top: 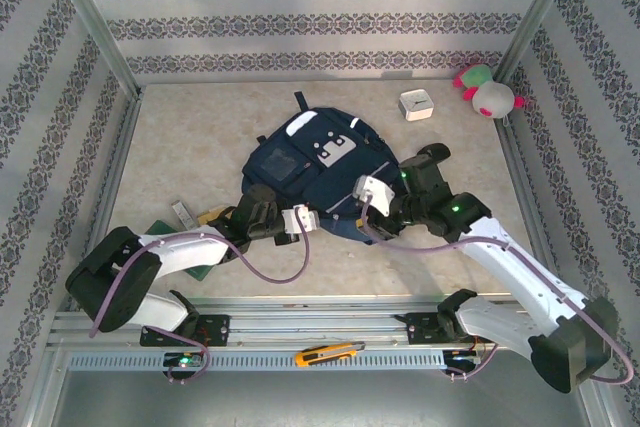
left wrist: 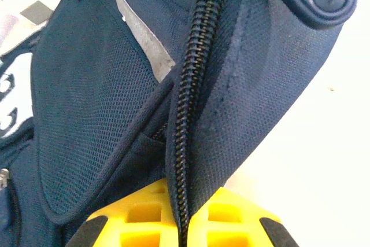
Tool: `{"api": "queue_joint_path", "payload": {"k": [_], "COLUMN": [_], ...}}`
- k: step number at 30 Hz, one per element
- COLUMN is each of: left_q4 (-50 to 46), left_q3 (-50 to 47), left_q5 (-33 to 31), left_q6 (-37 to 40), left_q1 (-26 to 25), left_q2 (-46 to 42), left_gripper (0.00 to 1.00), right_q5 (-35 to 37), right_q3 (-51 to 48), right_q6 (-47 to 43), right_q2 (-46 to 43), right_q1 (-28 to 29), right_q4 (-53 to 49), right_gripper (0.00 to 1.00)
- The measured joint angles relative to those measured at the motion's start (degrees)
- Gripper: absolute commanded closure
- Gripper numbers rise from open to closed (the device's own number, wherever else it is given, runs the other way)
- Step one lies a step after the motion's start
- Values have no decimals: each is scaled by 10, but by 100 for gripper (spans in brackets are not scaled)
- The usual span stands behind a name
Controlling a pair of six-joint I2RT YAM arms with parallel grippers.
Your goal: Pack the student bag
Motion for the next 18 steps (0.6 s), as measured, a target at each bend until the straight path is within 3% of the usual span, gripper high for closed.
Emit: {"api": "queue_joint_path", "payload": {"k": [6,9,13,18], "left_q4": [27,27,28,36], "left_q3": [-11,-11,-10,-5], "left_q5": [24,35,43,52], "left_q6": [-43,-59,-86,-115], "left_q1": [3,3,3,3], "left_q2": [6,7,10,22], "left_gripper": [100,100,100,100], "right_q5": [173,245,310,317], "right_q3": [29,42,59,56], "right_q6": [332,469,630,783], "right_q2": [0,15,57,61], "right_q1": [148,195,224,231], "right_q4": [-39,-39,-43,-36], "right_gripper": [33,33,38,46]}}
